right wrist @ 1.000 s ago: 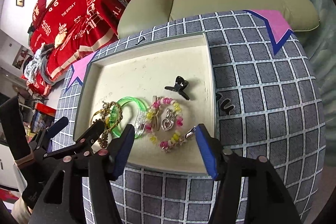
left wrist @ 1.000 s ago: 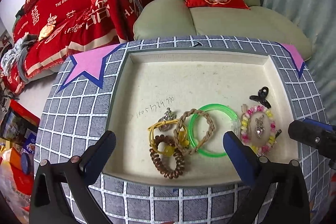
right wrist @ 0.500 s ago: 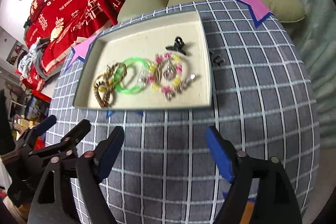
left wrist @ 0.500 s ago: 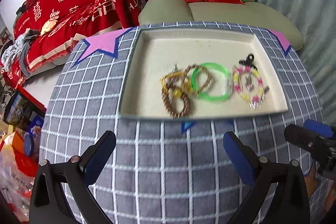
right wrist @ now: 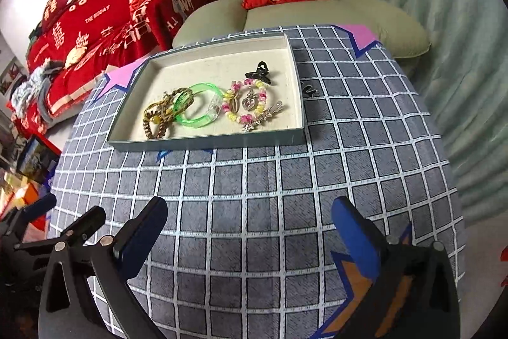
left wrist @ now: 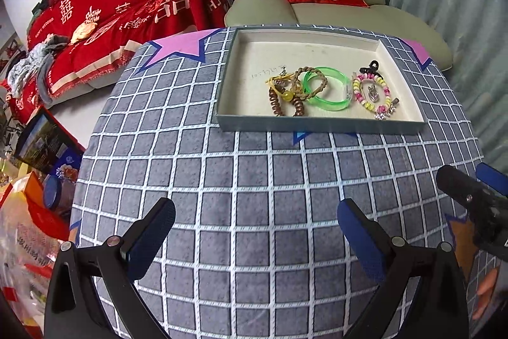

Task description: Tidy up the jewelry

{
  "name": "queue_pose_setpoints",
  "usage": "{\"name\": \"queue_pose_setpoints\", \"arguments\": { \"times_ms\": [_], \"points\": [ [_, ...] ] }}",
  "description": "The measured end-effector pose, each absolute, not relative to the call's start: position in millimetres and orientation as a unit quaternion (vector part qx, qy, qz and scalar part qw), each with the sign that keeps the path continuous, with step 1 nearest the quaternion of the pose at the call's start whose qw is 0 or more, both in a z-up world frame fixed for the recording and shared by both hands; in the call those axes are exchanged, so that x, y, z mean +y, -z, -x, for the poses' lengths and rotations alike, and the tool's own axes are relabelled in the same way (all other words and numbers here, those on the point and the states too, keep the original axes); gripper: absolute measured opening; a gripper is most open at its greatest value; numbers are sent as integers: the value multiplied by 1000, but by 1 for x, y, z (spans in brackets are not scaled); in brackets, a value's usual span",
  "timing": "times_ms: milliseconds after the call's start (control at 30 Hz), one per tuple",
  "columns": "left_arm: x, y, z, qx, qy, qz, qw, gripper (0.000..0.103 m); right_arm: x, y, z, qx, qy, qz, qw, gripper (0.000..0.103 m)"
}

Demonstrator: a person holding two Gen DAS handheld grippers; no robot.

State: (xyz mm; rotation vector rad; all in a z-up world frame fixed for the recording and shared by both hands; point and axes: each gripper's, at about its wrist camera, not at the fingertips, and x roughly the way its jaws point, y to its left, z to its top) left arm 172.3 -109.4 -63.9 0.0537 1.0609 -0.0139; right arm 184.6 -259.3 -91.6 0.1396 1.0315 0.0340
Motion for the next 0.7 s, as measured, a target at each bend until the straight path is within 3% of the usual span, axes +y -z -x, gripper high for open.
{"name": "queue_pose_setpoints", "arguments": {
  "times_ms": [700],
  "points": [
    [-101,57,-139,488,7,-24,872,103,-260,83,-147,471,13,-54,880,103]
  ]
}}
